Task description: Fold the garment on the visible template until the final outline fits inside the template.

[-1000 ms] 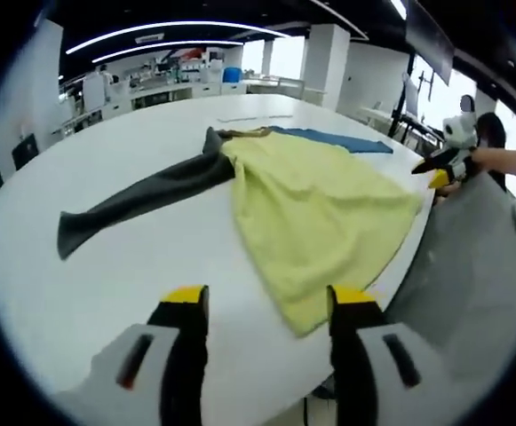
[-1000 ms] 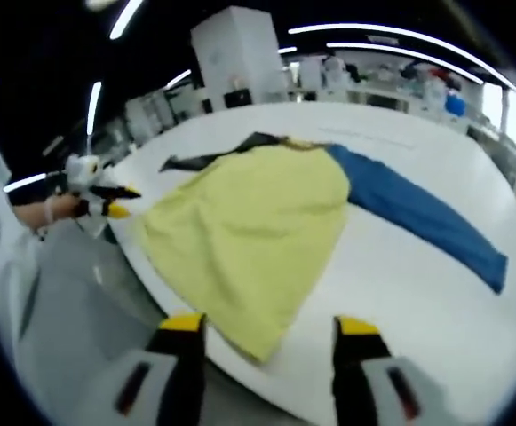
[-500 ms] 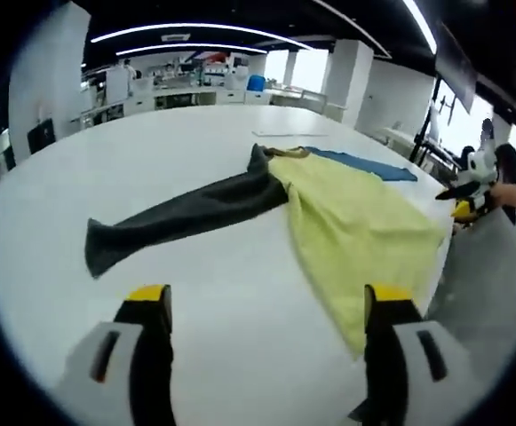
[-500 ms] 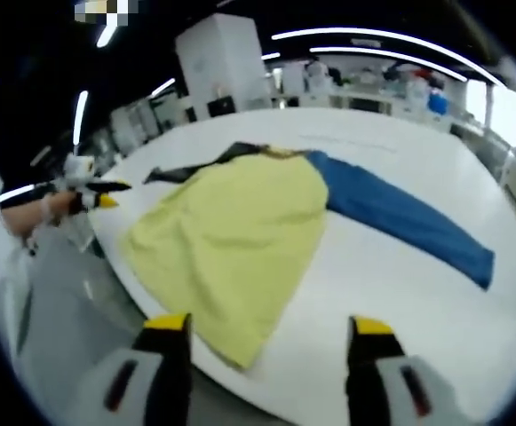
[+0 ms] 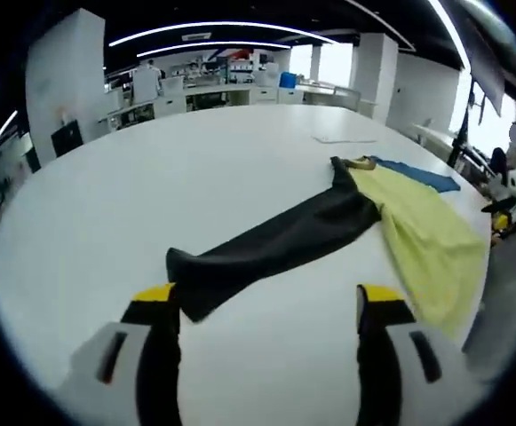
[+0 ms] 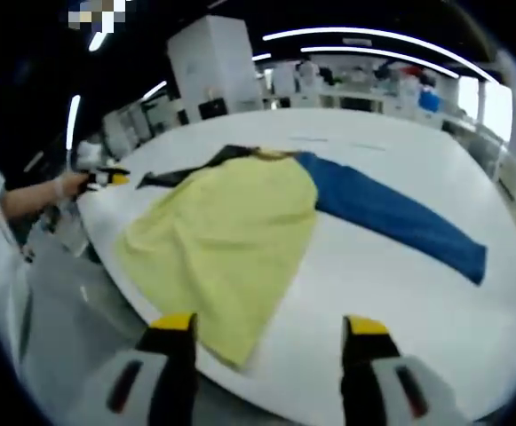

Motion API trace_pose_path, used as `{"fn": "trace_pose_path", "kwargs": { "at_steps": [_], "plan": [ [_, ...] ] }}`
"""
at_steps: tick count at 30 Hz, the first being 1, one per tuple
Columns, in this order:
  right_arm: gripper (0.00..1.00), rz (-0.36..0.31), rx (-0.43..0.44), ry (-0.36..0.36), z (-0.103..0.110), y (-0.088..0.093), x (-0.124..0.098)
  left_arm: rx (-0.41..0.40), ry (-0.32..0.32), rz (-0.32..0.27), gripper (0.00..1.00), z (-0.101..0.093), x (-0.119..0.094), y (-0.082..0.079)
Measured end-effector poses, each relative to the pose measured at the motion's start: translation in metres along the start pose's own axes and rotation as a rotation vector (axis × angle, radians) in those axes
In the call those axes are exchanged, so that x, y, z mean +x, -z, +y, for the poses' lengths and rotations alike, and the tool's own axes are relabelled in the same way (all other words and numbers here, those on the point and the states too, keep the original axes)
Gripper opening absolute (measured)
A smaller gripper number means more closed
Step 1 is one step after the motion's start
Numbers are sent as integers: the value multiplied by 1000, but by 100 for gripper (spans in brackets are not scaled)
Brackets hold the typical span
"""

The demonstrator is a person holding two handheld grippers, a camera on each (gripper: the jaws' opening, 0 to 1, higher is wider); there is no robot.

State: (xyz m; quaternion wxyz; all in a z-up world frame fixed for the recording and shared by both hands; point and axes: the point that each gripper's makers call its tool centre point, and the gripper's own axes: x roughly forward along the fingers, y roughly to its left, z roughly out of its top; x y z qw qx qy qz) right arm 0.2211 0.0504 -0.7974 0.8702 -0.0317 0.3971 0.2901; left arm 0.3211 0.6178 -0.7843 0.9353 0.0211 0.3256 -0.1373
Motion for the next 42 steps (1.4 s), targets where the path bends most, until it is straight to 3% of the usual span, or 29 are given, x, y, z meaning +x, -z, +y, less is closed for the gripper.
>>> {"fn": "trace_pose_path", "kwargs": {
  "at_steps": [3,9,15,24,25,32,34,37,42],
  "plan": [
    [64,2,13,5,-1,3,-1,27,-80,35,63,26,4,8],
    [64,1,24,16,0,5,-6,-70,-147,82,48,54,16,30],
    [64,5,38,27,-4,10,-10,-104,-159,65,35,63,21,30],
    [64,11,47,33,-2,13,-11,-158,-158,110,22,67,32,44],
    [64,11,47,34,-3,14,-11,-161,-162,91,20,68,31,41],
    [64,14,53,37,-3,17,-12,-200,-180,105,6,86,38,44],
    [64,13,56,35,-3,18,-10,-202,-166,107,0,83,39,44],
    [64,16,54,34,-2,19,-8,-199,-173,116,0,77,37,44],
    [64,12,53,27,0,18,-7,-247,-160,113,0,82,35,44]
  ]
}}
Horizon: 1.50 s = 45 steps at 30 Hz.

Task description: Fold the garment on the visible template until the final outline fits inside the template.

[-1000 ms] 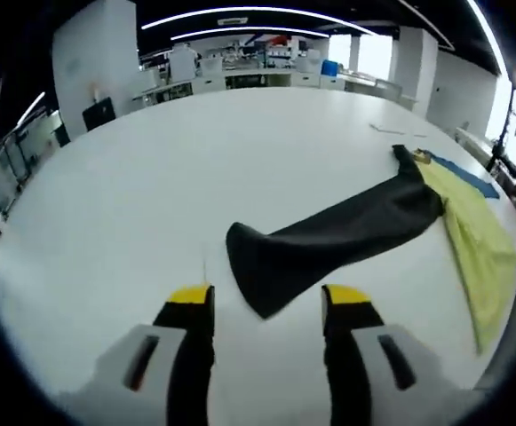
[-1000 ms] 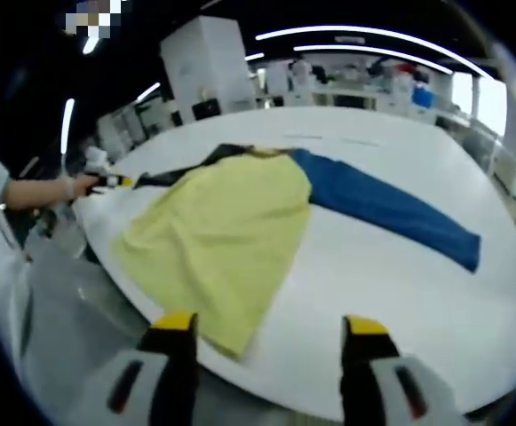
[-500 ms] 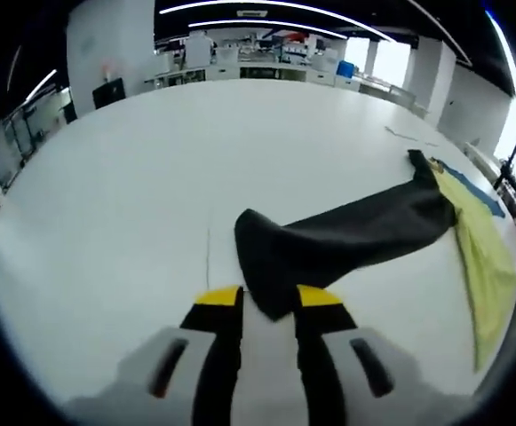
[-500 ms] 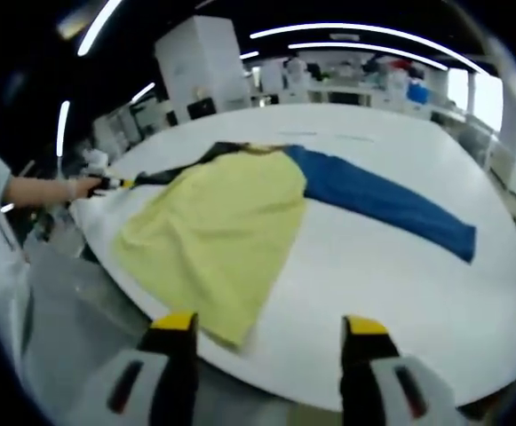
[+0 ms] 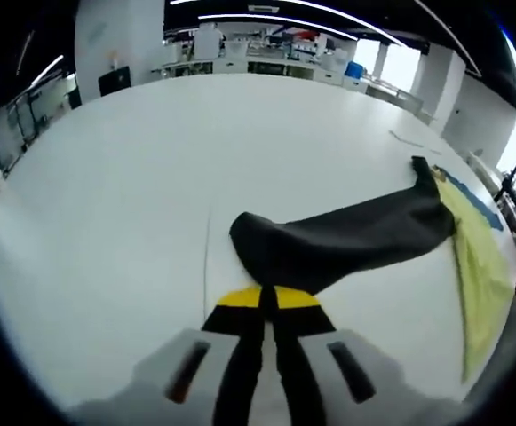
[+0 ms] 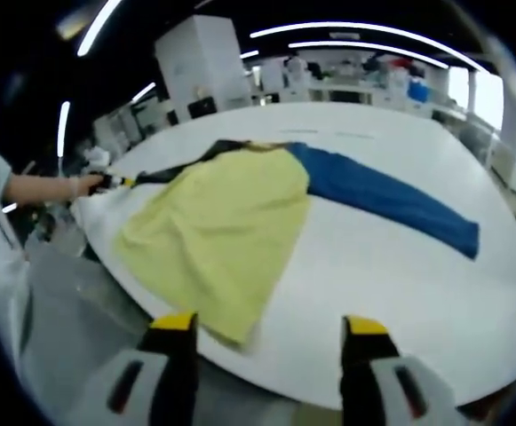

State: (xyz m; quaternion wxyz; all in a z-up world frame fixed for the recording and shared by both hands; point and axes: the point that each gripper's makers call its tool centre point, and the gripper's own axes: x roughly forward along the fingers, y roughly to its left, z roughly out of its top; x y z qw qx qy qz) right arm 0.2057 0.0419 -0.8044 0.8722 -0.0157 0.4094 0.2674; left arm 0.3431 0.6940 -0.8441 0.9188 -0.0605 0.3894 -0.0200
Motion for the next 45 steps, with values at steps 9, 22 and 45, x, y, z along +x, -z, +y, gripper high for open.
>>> {"fn": "trace_pose_path", "kwargs": {
  "at_steps": [9,22,45],
  "plan": [
    [64,-5,-7,-8,2,-4,3,-19,-42,-28,0,5,-22,1],
    [64,-5,-8,-16,3,-4,6,26,-82,13,0,12,-33,6],
    [63,5,10,-10,4,4,4,45,-135,43,0,27,-28,9]
  ]
}}
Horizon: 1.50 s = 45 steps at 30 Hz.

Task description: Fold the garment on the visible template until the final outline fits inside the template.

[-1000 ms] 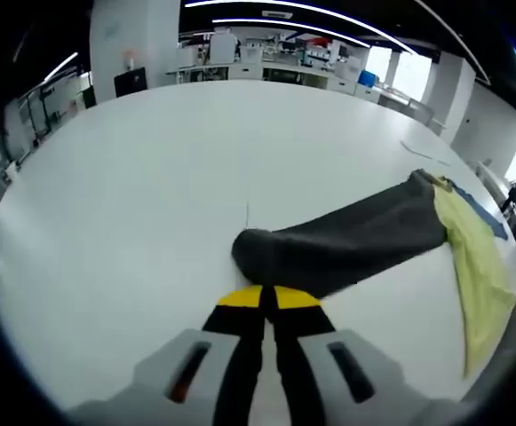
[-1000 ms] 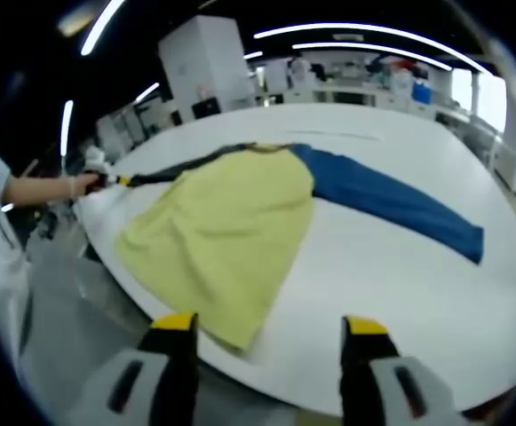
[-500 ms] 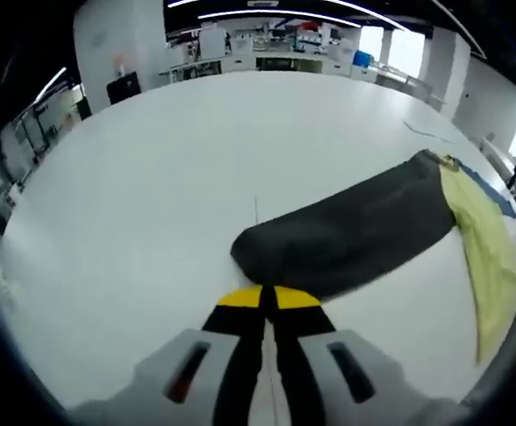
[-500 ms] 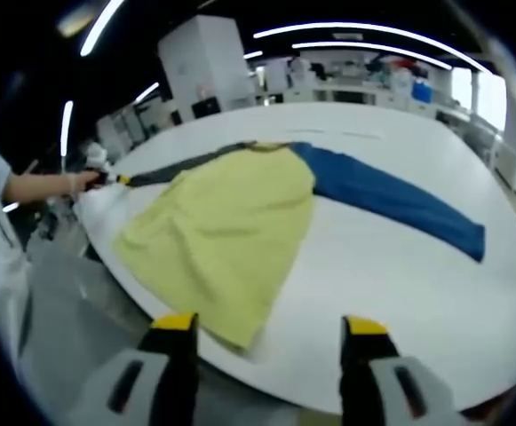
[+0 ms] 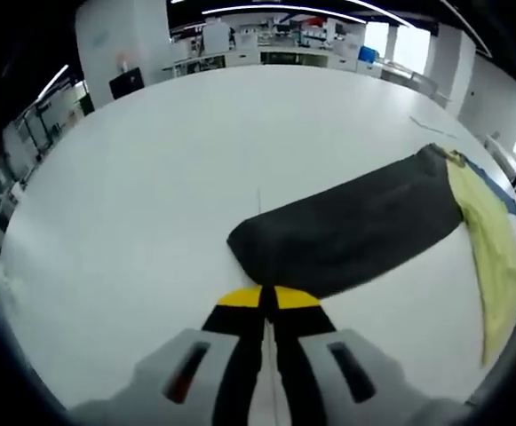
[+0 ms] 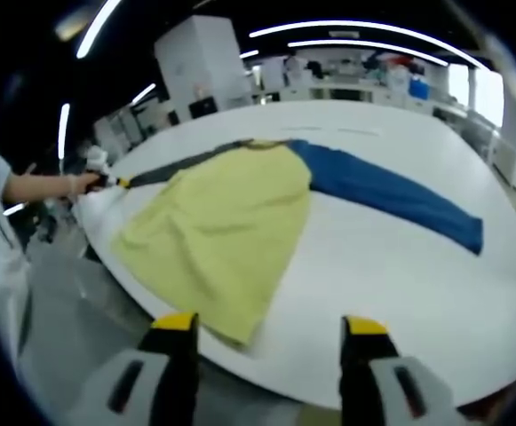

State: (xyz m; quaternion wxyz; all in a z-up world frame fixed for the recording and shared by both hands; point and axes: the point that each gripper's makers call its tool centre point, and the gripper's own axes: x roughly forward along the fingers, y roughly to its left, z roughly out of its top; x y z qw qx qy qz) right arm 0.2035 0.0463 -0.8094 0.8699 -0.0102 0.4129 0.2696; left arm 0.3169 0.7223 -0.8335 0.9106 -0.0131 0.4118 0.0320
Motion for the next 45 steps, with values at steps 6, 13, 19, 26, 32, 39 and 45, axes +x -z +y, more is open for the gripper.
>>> {"fn": "trace_pose_path", "kwargs": {
  "at_steps": [6,13,19,26,32,39,45],
  "plan": [
    [63,-3,-4,-5,0,-2,2,-23,4,-49,6,7,0,-4],
    [64,-6,-9,-10,1,-5,4,-48,53,-124,24,-7,-12,-8],
    [65,-13,-15,-10,1,-8,6,2,173,-180,62,-41,-17,-11],
    [92,-31,-33,27,-6,-15,5,43,345,-264,89,-90,-33,-19],
    [99,-43,-37,58,-10,-19,3,74,421,-266,95,-119,-44,-16],
    [99,-40,-32,54,-11,-18,2,135,536,-254,92,-152,-58,-14],
    [97,-44,-31,46,-8,-17,2,282,616,-175,84,-193,-69,13]
  ]
}}
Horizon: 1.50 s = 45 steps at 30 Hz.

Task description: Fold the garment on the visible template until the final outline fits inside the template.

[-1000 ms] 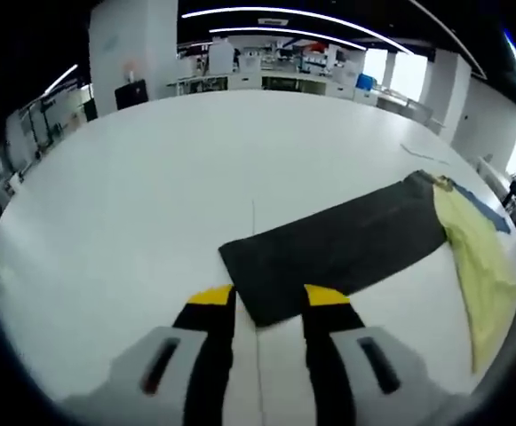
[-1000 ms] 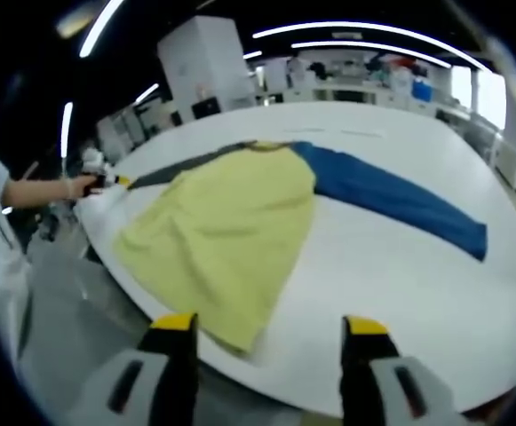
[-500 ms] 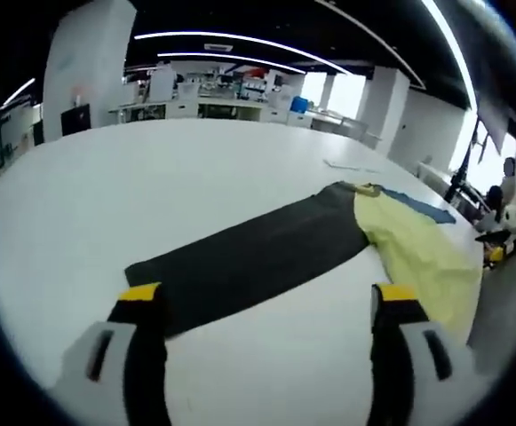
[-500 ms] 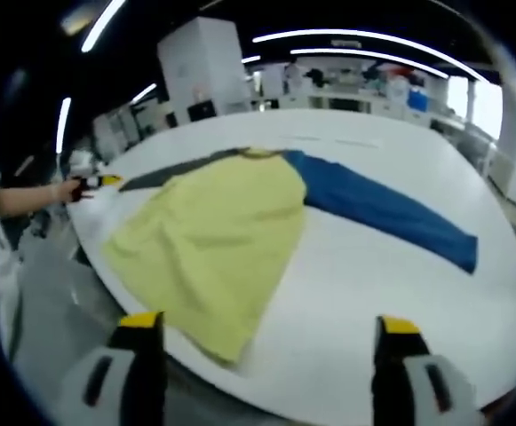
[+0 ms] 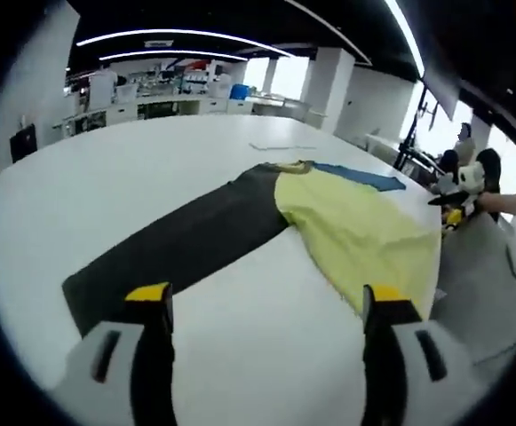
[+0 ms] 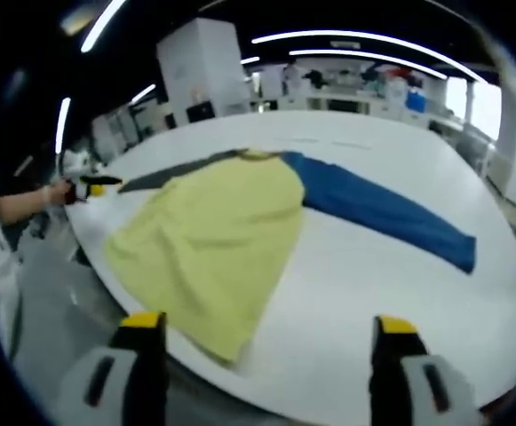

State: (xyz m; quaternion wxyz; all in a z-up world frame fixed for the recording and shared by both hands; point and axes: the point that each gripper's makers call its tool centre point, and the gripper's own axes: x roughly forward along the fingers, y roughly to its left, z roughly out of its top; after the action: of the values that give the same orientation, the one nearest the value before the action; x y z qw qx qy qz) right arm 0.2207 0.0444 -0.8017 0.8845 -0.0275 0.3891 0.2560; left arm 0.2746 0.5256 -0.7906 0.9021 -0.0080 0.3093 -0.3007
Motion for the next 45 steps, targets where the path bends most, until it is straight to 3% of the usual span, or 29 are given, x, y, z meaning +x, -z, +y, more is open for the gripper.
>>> {"fn": "trace_pose_path", "kwargs": {
  "at_steps": [4,9,16,24,34,36,37,45],
  "plan": [
    [96,0,-5,-2,1,1,0,-1,73,6,78,-31,8,3],
    [95,-3,3,-8,1,2,0,61,140,74,74,-63,14,15],
    [94,-6,2,-16,5,1,0,135,241,148,59,-104,18,29],
    [92,-12,2,-28,9,0,2,128,301,221,37,-123,19,50],
    [90,-12,7,-26,8,1,1,133,325,274,24,-141,23,68],
    [89,-9,8,-30,9,3,0,148,309,252,21,-137,27,66],
    [89,-9,9,-30,9,3,0,133,306,281,17,-137,24,71],
    [89,-3,12,-31,10,6,0,77,296,286,0,-135,25,74]
  ]
}}
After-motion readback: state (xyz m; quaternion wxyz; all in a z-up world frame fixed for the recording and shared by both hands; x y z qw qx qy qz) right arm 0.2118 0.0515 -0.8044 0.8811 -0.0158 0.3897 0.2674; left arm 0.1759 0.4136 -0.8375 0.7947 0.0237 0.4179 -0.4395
